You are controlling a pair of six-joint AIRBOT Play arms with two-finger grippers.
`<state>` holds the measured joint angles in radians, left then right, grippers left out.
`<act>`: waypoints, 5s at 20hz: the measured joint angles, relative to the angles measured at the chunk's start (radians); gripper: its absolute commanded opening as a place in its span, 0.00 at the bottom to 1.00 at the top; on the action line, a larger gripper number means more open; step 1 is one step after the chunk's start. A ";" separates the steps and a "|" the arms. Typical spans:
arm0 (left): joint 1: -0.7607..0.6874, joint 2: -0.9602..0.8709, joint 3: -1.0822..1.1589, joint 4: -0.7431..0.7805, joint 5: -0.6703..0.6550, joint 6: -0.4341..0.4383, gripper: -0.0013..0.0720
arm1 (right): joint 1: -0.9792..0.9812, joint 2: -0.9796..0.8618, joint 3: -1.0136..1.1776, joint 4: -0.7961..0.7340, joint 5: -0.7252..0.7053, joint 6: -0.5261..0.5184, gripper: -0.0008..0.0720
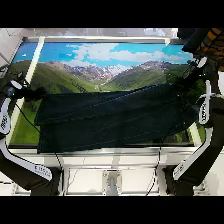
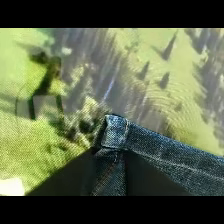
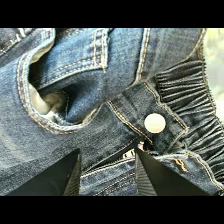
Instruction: Fold the clothes and pants, and hang the long-sleeved shirts on hangers.
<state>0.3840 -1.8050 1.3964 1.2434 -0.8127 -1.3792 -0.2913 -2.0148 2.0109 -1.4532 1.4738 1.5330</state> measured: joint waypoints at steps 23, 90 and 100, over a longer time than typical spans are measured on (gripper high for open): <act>0.053 0.167 0.092 -0.011 0.150 -0.093 0.51 | 0.000 0.053 0.000 -0.038 0.018 0.012 0.54; 0.225 1.094 -0.961 0.402 -0.409 -0.090 0.61 | -0.272 0.679 -1.144 0.085 -0.634 -0.052 0.04; 0.230 0.970 -0.998 0.315 -0.333 -0.107 0.61 | -0.272 0.679 -1.144 0.113 -0.612 -0.049 0.04</act>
<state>0.6136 -0.8345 0.3981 1.5581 -1.1461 -1.4860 -0.5632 -1.3354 0.8665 -1.3403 0.8616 1.4837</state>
